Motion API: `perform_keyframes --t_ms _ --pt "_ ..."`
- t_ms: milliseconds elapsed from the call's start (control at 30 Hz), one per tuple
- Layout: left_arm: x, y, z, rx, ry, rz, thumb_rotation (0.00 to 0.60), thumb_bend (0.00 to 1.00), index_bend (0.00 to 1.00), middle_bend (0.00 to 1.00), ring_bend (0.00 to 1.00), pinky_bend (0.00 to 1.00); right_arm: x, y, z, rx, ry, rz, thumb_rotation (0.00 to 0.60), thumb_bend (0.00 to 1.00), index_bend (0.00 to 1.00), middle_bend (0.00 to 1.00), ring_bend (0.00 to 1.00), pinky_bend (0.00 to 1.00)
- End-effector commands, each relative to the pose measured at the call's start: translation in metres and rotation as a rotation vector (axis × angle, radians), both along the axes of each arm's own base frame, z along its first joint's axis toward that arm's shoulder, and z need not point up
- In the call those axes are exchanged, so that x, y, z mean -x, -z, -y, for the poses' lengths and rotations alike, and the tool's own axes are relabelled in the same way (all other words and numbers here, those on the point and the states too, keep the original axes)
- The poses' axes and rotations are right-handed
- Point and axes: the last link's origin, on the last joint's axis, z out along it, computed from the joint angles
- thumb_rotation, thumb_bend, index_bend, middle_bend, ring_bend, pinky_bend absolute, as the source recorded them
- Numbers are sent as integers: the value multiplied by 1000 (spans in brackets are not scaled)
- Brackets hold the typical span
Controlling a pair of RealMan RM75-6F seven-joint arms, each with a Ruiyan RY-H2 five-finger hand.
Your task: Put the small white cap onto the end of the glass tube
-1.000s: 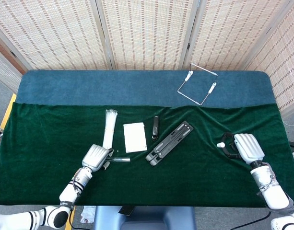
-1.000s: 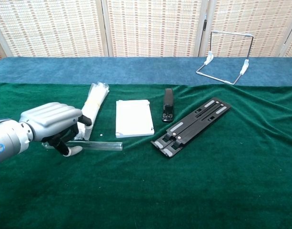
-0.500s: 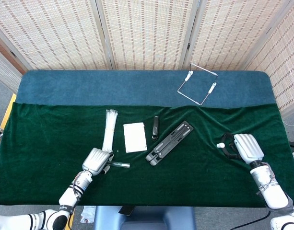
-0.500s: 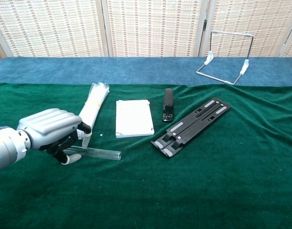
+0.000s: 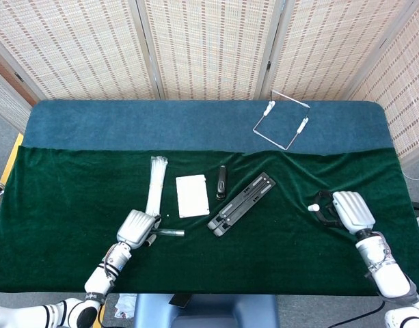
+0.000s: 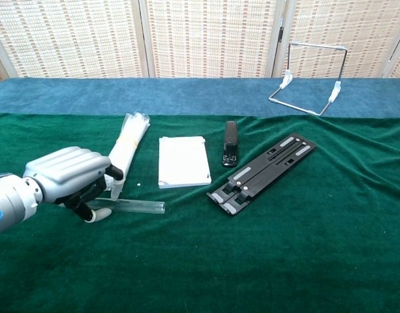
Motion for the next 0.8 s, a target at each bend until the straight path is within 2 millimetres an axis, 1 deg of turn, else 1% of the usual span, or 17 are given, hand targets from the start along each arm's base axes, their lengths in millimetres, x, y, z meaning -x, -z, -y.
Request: perform_keyframes --t_ms 33,133,300,433,533,667,800 --pt "-5 -6 2 -11 5 58 600 432 665 889 796 816 -3 -2 0 4 -11 12 600 694 721 992 1000 1000" --pt "-10 -16 2 -29 14 134 600 444 693 898 802 822 -12 -4 0 1 -36 34 600 694 723 992 1000 1000" --pt "-23 -34 4 -28 14 304 600 450 731 904 809 828 -40 -5 1 -36 -117 90 600 694 725 992 1000 1000" --pt "-38 -46 9 16 -9 459 600 460 747 906 812 828 -73 -2 3 -95 -211 148 600 693 726 992 1000 1000" --pt "-47 -50 11 65 -40 553 600 462 750 906 812 828 -98 0 5 -135 -282 184 600 694 729 992 1000 1000" --pt "-56 -53 12 112 -74 659 600 463 749 906 809 828 -128 3 6 -186 -358 237 600 694 734 992 1000 1000" --pt "-61 -54 14 131 -82 726 600 464 749 906 808 828 -152 7 6 -229 -417 271 600 694 733 992 1000 1000"
